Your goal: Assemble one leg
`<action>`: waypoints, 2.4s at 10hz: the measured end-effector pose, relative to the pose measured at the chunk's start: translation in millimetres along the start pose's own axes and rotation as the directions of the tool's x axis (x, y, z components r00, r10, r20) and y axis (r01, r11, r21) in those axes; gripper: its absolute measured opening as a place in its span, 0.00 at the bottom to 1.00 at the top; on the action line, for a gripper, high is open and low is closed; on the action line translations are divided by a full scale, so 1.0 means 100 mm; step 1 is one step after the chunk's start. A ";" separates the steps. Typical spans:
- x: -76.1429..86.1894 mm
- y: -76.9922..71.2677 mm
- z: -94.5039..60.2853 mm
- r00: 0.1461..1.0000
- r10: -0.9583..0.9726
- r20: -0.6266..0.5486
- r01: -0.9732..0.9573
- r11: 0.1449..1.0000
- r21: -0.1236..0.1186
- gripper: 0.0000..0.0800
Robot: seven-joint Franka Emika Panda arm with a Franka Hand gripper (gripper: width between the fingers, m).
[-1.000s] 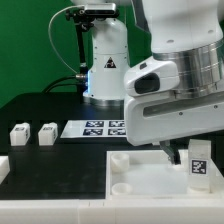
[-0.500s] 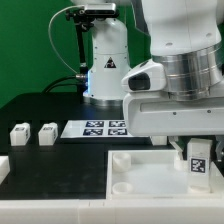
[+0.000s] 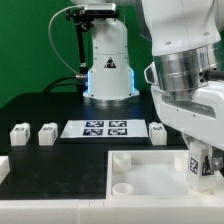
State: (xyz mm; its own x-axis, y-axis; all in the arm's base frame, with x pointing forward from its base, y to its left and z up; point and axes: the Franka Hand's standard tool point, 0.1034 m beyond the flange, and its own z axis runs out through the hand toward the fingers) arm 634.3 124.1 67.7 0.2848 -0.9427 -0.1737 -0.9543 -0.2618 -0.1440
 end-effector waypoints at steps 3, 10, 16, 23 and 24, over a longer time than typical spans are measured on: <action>-0.03 0.00 0.01 0.993 0.122 -0.002 -0.122 0.992 0.024 0.37; -0.03 0.09 0.00 0.758 -0.653 0.019 0.653 0.757 -0.030 0.81; 0.03 -0.03 -0.10 0.286 -0.958 0.016 0.954 0.283 -0.094 0.66; 0.05 -0.01 -0.06 0.967 -0.251 -0.044 0.250 0.968 -0.029 0.38; 0.05 0.00 -0.05 0.999 -0.020 -0.032 0.020 1.000 0.018 0.38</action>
Offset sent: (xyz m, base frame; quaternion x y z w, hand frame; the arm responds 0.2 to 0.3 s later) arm 0.0000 0.0000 0.0000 0.0000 0.0000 -0.0899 0.9960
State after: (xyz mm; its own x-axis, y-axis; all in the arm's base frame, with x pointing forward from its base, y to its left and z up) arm 634.9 118.2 72.0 0.3004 -0.9436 -0.1396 -0.9466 -0.2768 -0.1655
